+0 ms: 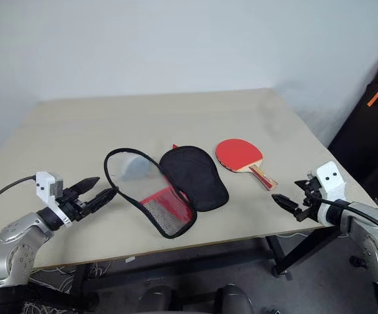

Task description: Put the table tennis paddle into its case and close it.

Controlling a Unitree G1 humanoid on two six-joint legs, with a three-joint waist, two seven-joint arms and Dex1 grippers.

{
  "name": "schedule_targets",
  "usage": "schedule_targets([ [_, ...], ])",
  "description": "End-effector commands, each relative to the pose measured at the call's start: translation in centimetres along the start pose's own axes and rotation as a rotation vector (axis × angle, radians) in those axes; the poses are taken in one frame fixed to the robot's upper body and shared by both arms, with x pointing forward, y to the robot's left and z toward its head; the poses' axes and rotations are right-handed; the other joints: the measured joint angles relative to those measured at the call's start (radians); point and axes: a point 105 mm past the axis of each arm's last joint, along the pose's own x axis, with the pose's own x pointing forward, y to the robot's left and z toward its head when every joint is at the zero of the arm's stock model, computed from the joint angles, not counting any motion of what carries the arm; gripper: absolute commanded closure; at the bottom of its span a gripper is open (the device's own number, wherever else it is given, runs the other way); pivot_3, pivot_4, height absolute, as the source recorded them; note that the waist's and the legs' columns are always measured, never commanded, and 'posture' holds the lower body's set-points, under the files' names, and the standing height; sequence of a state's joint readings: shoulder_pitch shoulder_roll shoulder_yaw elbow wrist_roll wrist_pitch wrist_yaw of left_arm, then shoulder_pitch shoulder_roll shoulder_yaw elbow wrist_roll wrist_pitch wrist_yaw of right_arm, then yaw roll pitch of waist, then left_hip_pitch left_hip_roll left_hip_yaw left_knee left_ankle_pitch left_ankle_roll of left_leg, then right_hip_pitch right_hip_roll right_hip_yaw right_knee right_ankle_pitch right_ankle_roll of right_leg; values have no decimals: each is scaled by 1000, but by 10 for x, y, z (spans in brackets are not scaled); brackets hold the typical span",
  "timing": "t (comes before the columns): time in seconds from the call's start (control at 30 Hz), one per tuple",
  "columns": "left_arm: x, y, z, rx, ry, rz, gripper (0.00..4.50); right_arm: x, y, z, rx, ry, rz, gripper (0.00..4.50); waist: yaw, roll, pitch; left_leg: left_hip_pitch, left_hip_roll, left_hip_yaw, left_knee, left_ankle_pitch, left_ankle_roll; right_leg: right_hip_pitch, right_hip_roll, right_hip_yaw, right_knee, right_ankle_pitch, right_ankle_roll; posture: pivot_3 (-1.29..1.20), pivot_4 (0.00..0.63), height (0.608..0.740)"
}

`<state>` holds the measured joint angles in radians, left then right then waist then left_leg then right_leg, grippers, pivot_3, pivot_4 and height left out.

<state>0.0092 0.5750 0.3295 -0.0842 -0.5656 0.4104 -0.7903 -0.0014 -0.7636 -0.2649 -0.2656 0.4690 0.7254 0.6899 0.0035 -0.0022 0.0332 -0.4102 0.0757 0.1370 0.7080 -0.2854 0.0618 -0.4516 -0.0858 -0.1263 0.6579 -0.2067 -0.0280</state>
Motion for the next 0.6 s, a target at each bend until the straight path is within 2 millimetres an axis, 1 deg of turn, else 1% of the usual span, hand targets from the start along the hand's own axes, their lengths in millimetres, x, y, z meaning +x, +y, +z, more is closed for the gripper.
schedule_targets([
  [0.03,2,0,17,54,-48,-4,50,4,0,17,-52,-63,-6,0,0,0,0,0,0,0,0,0,0,0,0,0,0,0,0,0,0,706],
  [0.17,3,-3,10,37,-46,2,50,12,-7,22,-39,-72,-40,0,0,0,0,0,0,0,0,0,0,0,0,0,0,0,0,0,0,706],
  [0.23,6,-9,12,25,-45,-38,50,11,-5,31,-56,-91,-33,0,1,0,0,0,0,0,0,0,0,0,0,0,0,0,0,0,0,706],
  [0.27,7,-9,12,28,-45,-48,50,11,-6,33,-64,-96,-41,0,1,0,0,0,0,0,0,0,0,0,0,0,0,0,0,0,0,706],
  [0.37,11,1,10,52,-34,-21,50,13,-10,34,-56,-108,-82,0,1,0,0,0,0,-1,0,0,0,1,0,-1,0,0,0,0,0,706],
  [0.4,11,2,13,52,-46,-17,50,15,-9,36,-60,-115,-83,0,0,0,0,0,0,-1,0,0,0,1,0,-1,0,0,0,0,0,706],
  [0.5,7,3,17,63,-61,-17,50,20,-5,41,-62,-134,-82,0,-4,1,0,0,0,0,0,0,0,0,0,-1,0,0,1,0,0,706],
  [0.6,-1,13,15,76,-61,12,50,28,-2,44,-24,-145,-82,0,-4,1,0,0,1,0,0,0,0,0,1,0,0,1,1,0,0,706],
])
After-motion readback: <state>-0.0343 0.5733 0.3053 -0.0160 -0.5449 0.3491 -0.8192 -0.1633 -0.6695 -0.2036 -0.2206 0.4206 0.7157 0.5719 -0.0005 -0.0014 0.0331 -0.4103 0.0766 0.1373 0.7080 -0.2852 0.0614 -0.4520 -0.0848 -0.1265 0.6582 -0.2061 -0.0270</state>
